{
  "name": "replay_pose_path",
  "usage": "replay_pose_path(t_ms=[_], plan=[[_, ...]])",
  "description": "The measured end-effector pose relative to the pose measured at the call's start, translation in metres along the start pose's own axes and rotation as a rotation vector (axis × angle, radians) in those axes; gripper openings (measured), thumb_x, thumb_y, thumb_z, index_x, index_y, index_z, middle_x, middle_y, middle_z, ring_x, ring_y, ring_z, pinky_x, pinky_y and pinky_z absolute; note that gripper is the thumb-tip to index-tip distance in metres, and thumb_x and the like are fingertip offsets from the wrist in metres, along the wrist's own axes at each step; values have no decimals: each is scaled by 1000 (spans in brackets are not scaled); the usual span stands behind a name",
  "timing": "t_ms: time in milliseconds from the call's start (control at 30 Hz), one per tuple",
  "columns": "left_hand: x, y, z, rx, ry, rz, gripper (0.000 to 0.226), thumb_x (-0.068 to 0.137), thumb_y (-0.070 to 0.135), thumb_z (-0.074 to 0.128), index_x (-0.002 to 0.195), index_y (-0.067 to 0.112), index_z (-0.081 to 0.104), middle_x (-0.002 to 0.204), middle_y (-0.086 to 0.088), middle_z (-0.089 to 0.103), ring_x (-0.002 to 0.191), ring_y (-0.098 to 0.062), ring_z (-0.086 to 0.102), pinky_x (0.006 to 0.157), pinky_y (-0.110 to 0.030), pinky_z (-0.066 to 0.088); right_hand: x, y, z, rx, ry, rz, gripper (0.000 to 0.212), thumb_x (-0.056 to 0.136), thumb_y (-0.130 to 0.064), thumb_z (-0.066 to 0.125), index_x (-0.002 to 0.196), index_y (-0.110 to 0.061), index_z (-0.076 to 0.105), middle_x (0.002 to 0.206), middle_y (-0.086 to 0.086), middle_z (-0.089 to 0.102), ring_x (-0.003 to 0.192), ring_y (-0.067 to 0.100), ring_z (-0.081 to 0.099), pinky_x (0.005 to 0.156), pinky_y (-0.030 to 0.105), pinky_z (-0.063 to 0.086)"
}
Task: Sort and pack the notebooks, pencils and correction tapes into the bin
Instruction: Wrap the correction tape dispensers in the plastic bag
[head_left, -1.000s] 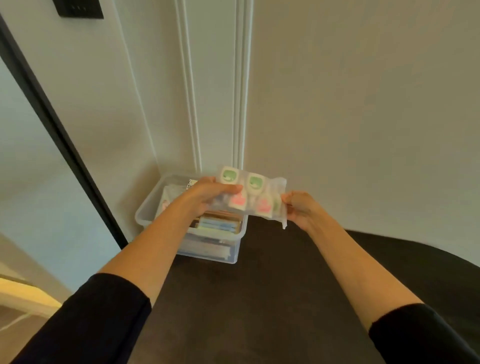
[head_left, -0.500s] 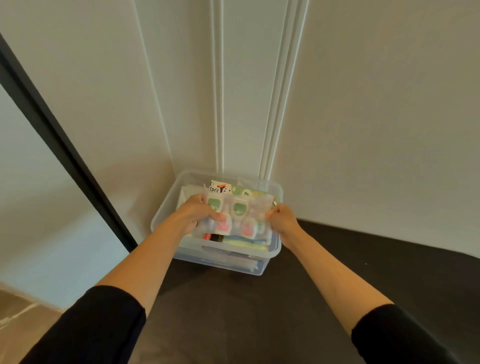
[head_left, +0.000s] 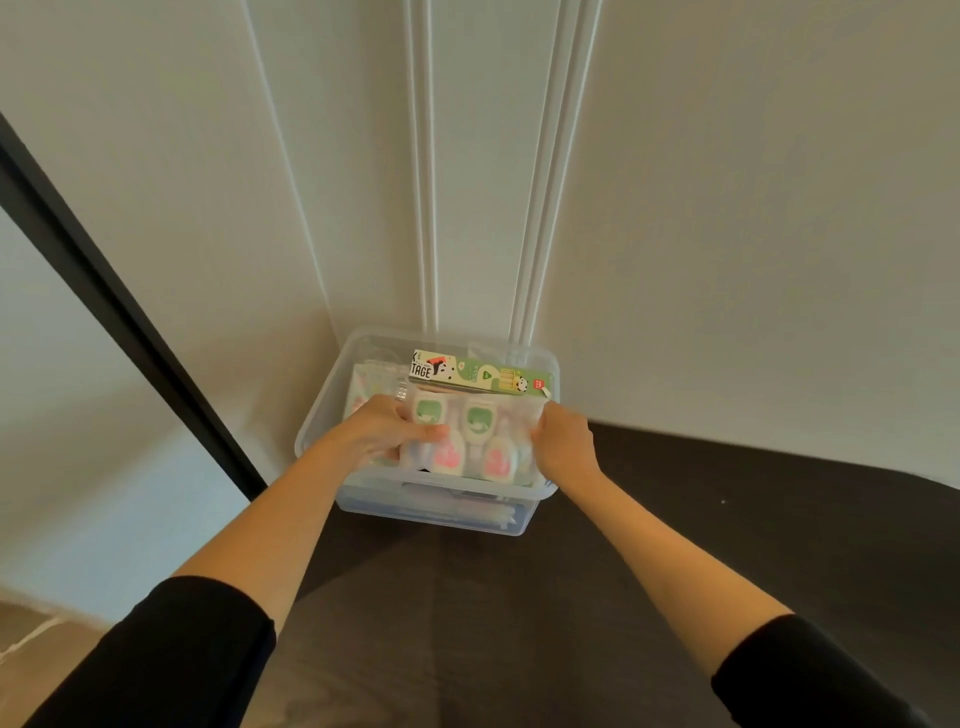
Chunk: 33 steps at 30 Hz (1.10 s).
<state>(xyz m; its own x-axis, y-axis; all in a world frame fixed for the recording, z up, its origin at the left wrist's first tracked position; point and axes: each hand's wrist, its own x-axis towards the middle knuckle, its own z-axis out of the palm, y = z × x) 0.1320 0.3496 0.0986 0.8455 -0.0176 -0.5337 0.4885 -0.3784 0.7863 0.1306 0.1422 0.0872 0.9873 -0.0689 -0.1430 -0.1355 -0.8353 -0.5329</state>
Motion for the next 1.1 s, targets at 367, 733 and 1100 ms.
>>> replay_pose_path(t_ms=[367, 733, 1100], plan=[[0, 35, 25, 699, 364, 420, 80, 72, 44, 73, 134, 20, 29, 138, -12, 24, 129, -30, 24, 97, -42, 33, 0, 12, -17, -290, -84, -89, 26, 94, -15, 44, 109, -7, 63, 131, 12, 35, 127, 28, 24, 97, 34, 36], [10, 10, 67, 1272, 305, 563, 70, 83, 73, 24, 144, 41, 10, 149, 0, 20, 139, -25, 12, 106, -61, -8, -6, 30, -8, 68, -174, -40, 20, 89, -14, 52, 92, -3, 68, 110, 18, 57, 106, 35, 50, 87, 40, 48], [7, 14, 71, 1171, 195, 537, 69, 87, 67, 27, 146, 37, 9, 155, 1, 9, 143, -20, -5, 102, -60, -21, -26, 32, -8, 69, -55, -62, 25, 90, -15, 48, 100, -11, 71, 102, 7, 67, 82, 18, 58, 63, 22, 40]])
